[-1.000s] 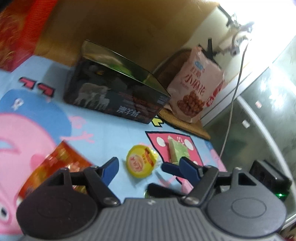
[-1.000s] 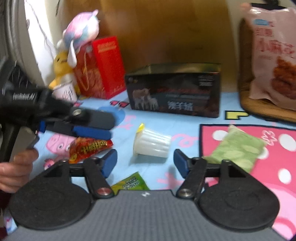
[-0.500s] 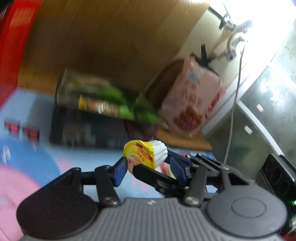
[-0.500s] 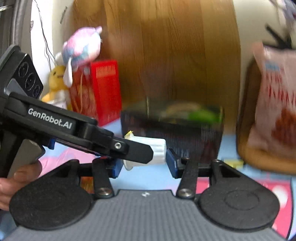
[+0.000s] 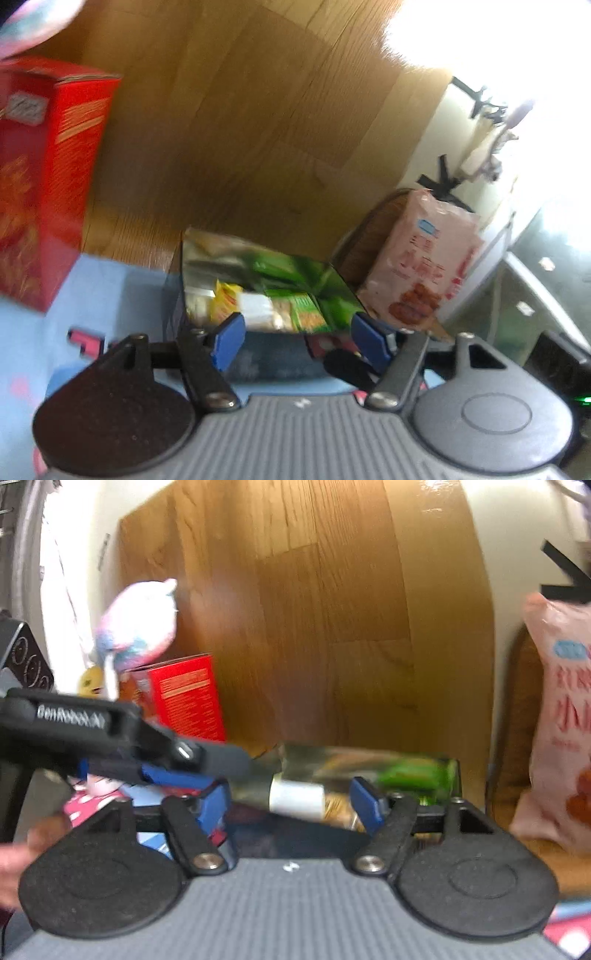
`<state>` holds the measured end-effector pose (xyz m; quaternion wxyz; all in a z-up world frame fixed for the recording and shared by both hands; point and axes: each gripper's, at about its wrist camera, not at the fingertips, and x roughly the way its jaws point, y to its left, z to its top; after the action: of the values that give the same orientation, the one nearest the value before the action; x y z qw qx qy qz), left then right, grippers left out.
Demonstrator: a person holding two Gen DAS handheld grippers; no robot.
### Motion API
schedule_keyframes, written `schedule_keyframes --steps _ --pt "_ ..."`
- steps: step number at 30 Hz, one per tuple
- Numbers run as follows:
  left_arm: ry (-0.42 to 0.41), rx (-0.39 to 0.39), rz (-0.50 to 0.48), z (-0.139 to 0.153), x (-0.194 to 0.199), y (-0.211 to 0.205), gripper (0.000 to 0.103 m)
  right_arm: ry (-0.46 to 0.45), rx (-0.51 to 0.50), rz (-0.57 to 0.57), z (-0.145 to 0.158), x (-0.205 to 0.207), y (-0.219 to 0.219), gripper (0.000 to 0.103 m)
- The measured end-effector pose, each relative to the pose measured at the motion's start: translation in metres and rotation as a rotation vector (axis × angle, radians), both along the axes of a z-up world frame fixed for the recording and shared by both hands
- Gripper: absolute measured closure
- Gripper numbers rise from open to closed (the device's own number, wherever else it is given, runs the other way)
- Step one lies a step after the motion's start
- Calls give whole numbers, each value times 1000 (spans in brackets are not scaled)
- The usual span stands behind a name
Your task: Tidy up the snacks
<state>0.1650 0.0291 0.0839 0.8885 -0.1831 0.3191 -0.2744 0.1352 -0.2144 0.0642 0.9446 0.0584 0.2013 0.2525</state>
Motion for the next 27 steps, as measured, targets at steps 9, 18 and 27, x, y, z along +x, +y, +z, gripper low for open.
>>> schedule_keyframes --steps 9,18,27 --pt "41 54 25 -30 -95 49 33 117 29 241 -27 -111 4 24" --pt "128 118 77 -67 -146 68 36 242 -39 286 -48 -157 10 39" --pt "94 195 81 -76 -178 31 48 194 -136 178 -54 -170 30 60"
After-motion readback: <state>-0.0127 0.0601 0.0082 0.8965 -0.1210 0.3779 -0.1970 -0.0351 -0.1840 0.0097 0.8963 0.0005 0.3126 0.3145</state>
